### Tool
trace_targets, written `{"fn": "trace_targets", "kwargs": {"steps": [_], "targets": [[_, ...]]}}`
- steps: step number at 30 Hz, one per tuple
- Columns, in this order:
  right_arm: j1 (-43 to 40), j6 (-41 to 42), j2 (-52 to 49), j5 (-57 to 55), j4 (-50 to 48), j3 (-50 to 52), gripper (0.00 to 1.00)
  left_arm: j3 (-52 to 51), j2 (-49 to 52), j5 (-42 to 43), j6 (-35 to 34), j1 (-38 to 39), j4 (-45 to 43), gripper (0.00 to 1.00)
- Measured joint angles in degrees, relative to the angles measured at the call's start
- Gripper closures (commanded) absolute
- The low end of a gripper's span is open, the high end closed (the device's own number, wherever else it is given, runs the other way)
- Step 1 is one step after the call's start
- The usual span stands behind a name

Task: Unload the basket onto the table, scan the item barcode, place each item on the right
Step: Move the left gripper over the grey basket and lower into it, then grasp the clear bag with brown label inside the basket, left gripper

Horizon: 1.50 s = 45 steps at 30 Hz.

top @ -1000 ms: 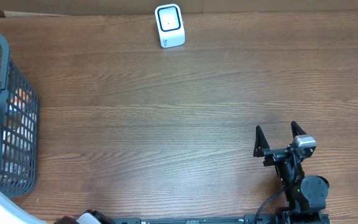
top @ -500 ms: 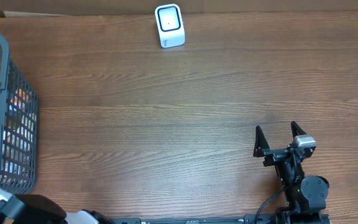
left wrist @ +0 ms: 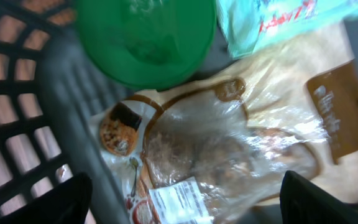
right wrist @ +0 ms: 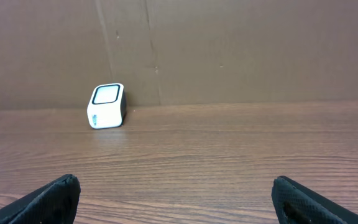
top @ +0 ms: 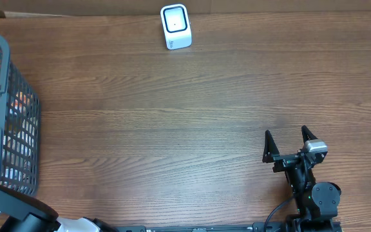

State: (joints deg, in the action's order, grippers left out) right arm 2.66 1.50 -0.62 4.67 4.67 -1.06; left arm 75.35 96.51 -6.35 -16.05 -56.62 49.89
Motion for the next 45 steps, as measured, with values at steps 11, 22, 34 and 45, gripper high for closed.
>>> {"fn": "trace_targets", "kwargs": {"steps": [11, 22, 34, 45], "targets": [[0.0, 0.02, 0.0, 0.0, 0.0, 0.0, 0.0, -9.77, 0.33, 1.18, 12.52, 0.0, -11.69, 0.15], [0.0, 0.02, 0.0, 0.0, 0.02, 0.0, 0.0, -9.57, 6.14, 2.71, 18.18, -0.02, -15.04, 0.17], [0.0, 0.02, 0.0, 0.0, 0.0, 0.0, 0.0, -8.61, 8.72, 4.59, 19.65, 0.31, -16.5, 0.96], [0.0, 0.02, 0.0, 0.0, 0.04, 0.0, 0.0, 0.39, 10.91, 8.26, 20.35, 0.26, -5.57, 0.43]]}}
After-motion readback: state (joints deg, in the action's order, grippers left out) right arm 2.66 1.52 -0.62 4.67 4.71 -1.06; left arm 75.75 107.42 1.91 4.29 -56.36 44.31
